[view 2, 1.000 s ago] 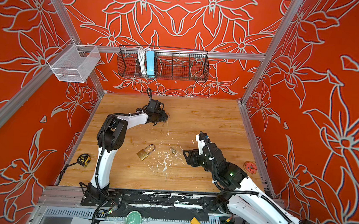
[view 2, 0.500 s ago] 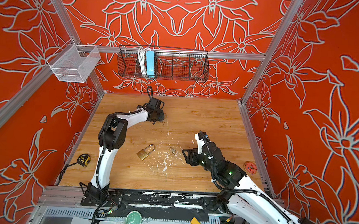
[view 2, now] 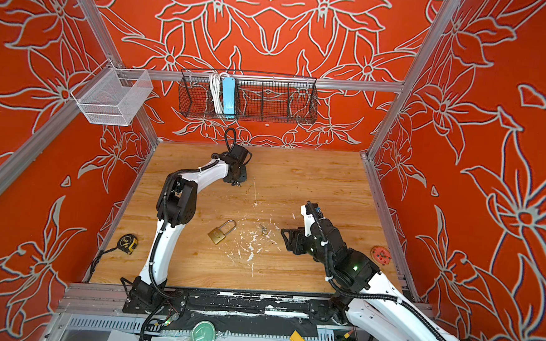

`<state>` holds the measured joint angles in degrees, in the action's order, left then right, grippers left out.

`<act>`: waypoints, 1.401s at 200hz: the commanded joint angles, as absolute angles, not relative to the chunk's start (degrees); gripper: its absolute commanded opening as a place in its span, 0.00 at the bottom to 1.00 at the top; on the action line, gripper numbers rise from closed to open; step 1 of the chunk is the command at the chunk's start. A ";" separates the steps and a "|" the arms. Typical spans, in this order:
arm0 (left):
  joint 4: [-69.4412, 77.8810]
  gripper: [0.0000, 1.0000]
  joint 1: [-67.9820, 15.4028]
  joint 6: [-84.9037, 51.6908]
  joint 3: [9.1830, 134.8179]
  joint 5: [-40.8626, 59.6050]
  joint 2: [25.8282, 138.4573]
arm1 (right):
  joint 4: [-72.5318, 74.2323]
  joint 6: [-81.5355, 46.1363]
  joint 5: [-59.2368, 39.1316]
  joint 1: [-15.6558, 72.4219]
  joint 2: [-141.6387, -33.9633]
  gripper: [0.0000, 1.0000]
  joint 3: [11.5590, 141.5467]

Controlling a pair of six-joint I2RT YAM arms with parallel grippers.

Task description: Unlock with the key

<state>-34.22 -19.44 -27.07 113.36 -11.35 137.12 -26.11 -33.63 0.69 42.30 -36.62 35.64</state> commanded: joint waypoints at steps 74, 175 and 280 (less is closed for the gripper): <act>-27.08 0.74 -18.63 -25.49 101.97 -7.03 131.25 | -29.44 -34.37 2.03 41.92 -36.15 0.72 36.84; -11.24 0.88 -22.95 -33.98 53.75 13.33 85.52 | -17.43 -27.42 -4.69 39.81 -64.51 0.65 38.99; -11.32 0.88 -31.03 -51.57 24.95 14.54 39.59 | -16.50 -20.85 -6.40 43.50 -94.51 0.50 54.53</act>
